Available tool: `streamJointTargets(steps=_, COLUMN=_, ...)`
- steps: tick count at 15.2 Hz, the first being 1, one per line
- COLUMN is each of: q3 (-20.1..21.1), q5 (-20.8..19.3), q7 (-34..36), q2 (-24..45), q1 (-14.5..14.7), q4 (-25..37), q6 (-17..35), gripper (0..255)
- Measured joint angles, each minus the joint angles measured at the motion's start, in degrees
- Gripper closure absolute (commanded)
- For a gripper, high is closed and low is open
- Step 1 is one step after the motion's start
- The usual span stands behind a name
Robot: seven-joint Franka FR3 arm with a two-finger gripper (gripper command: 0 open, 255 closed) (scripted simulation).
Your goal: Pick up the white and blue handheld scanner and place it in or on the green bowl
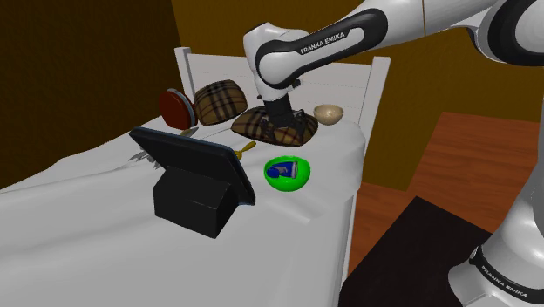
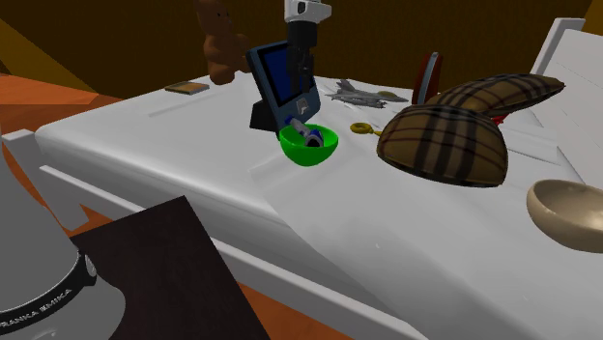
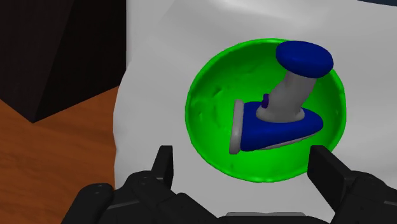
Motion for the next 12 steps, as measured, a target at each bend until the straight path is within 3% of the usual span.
streamJointTargets(steps=7, q3=0.2, q5=0.1, q7=-0.4, q2=1.1, q1=0.9, q4=8.2, q6=-7.0, gripper=0)
streamJointTargets(steps=12, q3=0.3, q5=0.0, q7=-0.3, q2=1.4, q1=1.0, q4=9.1, q6=-7.7, gripper=0)
